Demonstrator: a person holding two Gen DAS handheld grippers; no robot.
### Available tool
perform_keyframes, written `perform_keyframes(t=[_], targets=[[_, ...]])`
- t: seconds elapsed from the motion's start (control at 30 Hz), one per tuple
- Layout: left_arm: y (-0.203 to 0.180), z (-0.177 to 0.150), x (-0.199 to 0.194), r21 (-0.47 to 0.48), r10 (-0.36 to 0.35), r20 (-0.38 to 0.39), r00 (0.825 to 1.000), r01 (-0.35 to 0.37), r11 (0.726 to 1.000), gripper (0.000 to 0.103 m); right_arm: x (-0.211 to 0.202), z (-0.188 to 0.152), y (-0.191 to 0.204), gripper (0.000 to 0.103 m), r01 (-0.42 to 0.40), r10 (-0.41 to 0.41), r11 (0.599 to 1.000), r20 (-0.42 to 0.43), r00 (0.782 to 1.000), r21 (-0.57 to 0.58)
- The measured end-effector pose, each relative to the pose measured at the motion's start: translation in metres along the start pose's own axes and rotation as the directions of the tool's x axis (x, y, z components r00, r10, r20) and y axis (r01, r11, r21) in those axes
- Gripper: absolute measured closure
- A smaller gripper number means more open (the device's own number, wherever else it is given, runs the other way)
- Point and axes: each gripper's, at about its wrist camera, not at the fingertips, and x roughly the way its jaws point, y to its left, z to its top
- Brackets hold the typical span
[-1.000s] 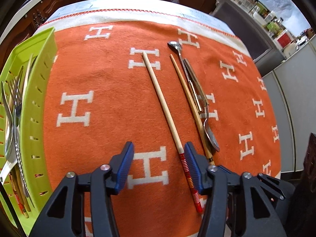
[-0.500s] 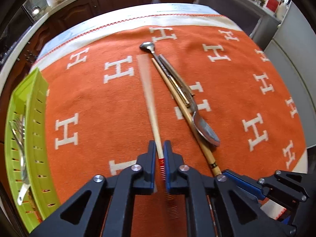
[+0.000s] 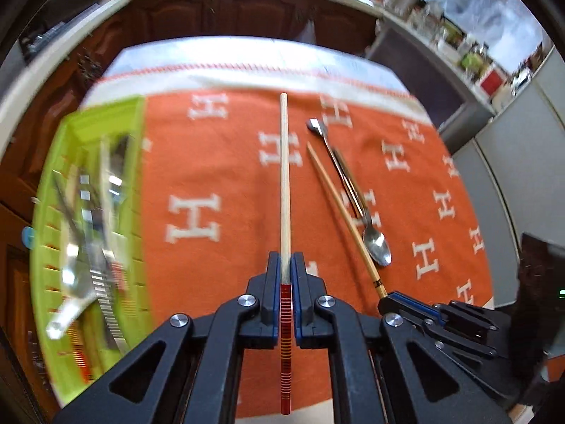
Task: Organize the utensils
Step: 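Carry both chopsticks into the green tray and open both grippers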
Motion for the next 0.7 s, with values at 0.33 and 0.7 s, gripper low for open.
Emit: perform_keyframes(t=[0.33,0.7], targets=[[0.070,0.004,-0.046,0.021,0.283,0.066,0.957,-0.285,0.958,0.100,-0.027,0.014,0.052,0.097,-0.039,0.041,0.998,0.056,0.998,-0.044],[0.109,-0.005,-0.032,-0.024,0.331,-0.012,0.943,-0.332,0.943,0.044,-0.036,0.042,0.134,0.097,-0.119,0.126,0.984,0.046,0.991,-0.136]])
